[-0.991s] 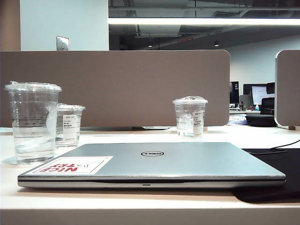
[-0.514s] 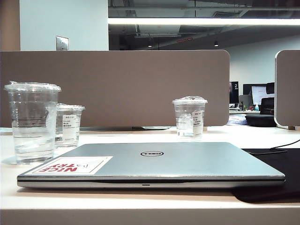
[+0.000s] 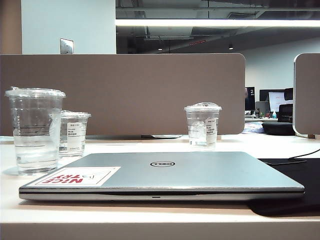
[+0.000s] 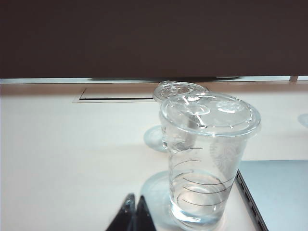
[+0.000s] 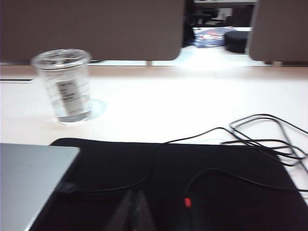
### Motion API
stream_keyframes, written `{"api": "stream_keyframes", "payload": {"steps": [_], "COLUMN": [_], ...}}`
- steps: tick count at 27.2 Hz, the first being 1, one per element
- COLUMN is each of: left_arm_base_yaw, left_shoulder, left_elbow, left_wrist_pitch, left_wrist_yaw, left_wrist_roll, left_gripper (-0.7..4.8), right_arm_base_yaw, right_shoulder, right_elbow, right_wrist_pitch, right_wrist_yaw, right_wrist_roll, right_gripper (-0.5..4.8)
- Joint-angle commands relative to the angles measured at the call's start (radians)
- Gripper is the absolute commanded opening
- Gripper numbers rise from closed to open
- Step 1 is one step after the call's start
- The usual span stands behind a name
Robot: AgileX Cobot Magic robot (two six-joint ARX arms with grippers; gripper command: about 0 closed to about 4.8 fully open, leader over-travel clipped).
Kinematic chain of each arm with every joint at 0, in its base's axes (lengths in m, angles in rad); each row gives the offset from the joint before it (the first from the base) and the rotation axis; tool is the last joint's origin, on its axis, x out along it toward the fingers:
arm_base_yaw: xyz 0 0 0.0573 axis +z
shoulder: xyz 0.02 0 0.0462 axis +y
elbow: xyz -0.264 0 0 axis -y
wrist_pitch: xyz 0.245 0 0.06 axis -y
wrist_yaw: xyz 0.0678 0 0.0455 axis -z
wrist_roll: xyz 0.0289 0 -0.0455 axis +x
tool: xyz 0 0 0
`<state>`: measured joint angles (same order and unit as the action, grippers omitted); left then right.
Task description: Pick up the coffee cup on the middle and place it on the left side of the laptop.
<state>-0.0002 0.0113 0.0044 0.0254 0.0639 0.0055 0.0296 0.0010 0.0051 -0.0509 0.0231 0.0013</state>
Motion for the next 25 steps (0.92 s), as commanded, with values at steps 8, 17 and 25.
{"api": "stream_keyframes", "payload": {"steps": [8, 17, 25], "left_arm_base_yaw": [0.001, 0.001, 0.001], "left_shoulder": [0.000, 0.000, 0.000], "left_elbow": [0.003, 0.003, 0.003], "left_wrist_pitch": [0.002, 0.002, 0.002], "left_wrist_yaw": [0.003, 0.004, 0.003], "left_wrist_roll": [-0.006, -0.006, -0.006], "left_gripper": [-0.04, -0.04, -0.04], "right_arm_base_yaw": [-0.050, -0.050, -0.050], "right_shoulder": [-0.002, -0.002, -0.002], "right_elbow": [-0.004, -0.004, -0.004], "right_wrist_pitch": [0.018, 0.018, 0.018], "right_wrist_yaw": [0.001, 0.001, 0.001], "right_wrist_roll": [0.002, 0.002, 0.002], "right_gripper": [-0.05, -0.05, -0.05]}}
